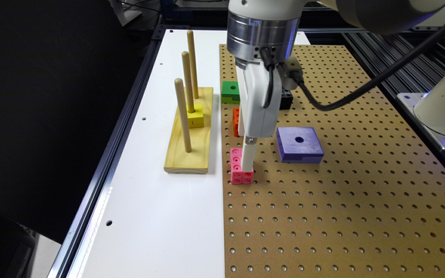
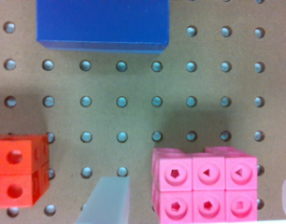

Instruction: Pick up pink block.

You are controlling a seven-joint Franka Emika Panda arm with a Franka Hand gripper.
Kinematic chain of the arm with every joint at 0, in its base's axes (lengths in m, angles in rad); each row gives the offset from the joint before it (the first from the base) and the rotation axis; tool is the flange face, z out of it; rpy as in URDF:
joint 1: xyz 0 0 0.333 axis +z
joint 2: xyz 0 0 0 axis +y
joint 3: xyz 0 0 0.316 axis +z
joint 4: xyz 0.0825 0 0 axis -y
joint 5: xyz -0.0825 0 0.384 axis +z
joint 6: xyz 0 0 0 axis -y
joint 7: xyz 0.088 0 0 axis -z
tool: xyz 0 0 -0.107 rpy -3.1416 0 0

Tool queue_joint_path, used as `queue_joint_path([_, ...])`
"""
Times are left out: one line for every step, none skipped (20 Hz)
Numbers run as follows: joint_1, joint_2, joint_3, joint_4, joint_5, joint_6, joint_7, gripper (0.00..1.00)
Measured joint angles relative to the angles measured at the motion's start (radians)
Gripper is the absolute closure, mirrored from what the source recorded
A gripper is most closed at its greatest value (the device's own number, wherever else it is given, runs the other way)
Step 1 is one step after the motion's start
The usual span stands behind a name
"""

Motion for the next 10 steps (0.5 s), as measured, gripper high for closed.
queue_joint_path([0.0,0.015,0.0,0.006,-0.0015,0.006,0.0,0.0])
queue_joint_path([0.0,0.033,-0.001,0.014,-0.0046,0.015,0.0,0.0])
queue_joint_path([0.0,0.044,-0.002,0.019,-0.0073,0.019,0.0,0.0])
queue_joint_path([0.0,0.062,-0.003,0.032,-0.0118,0.022,0.0,0.0])
queue_joint_path([0.0,0.071,-0.004,0.04,-0.0138,0.022,0.0,0.0])
queue_joint_path([0.0,0.081,-0.004,0.05,-0.0155,0.022,0.0,0.0])
queue_joint_path([0.0,0.085,-0.004,0.055,-0.0162,0.022,0.0,0.0])
queue_joint_path([0.0,0.087,-0.004,0.057,-0.0164,0.022,0.0,0.0])
queue_joint_path([0.0,0.088,-0.004,0.058,-0.0165,0.022,0.0,0.0])
queue_joint_path([0.0,0.088,-0.004,0.058,-0.0165,0.022,0.0,0.0])
